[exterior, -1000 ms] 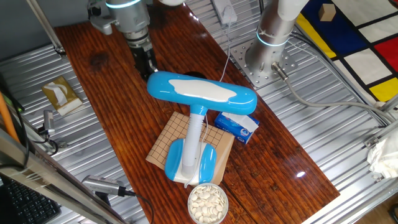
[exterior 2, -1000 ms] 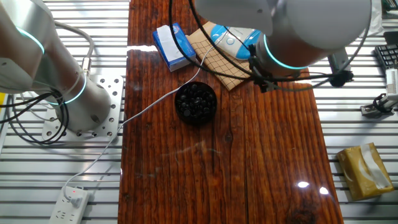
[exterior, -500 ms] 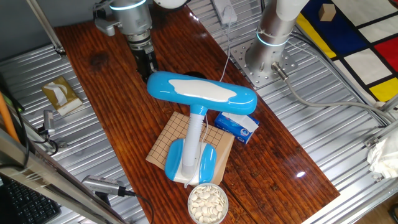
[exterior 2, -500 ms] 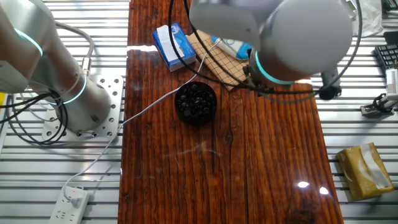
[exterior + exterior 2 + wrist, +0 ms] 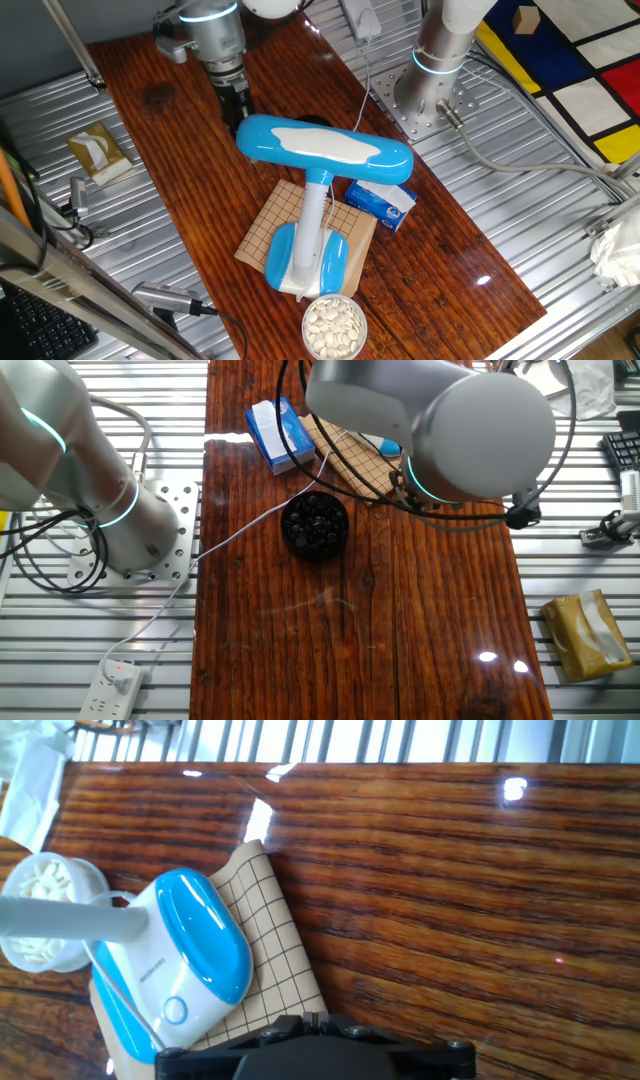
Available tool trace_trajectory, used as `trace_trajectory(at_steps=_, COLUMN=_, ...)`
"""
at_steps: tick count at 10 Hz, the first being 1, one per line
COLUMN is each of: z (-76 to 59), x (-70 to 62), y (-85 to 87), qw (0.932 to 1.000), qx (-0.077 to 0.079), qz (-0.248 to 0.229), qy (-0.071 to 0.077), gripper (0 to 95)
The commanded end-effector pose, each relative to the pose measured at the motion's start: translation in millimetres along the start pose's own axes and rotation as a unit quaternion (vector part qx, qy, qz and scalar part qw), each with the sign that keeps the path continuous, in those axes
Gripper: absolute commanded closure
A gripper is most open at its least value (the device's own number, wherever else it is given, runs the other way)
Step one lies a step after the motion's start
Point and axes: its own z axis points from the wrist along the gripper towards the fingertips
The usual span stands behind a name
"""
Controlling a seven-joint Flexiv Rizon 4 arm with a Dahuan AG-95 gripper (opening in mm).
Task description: Turn on the desk lamp by pressing the button
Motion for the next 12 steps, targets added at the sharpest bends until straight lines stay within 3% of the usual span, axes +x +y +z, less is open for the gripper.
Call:
trace_trajectory(at_steps=1, z=1.3, x=-1.4, y=-0.3, qw=1.0, qx=0.002, qz=0.003, qy=-0.002, gripper=95.0)
trace_trajectory(at_steps=9, z=6.6, x=-18.2, y=5.1, qw=0.9999, qx=0.003, qz=0.011, qy=0.007, gripper=95.0)
trace_trajectory(at_steps=10, z=7.1, x=-18.3, y=5.3, qw=0.9999, qx=0.001, qz=0.011, qy=0.011, gripper=95.0)
trace_trajectory(at_steps=12, z=7.9, x=-18.2, y=5.1, qw=0.999, qx=-0.014, qz=0.021, qy=0.036, gripper=95.0)
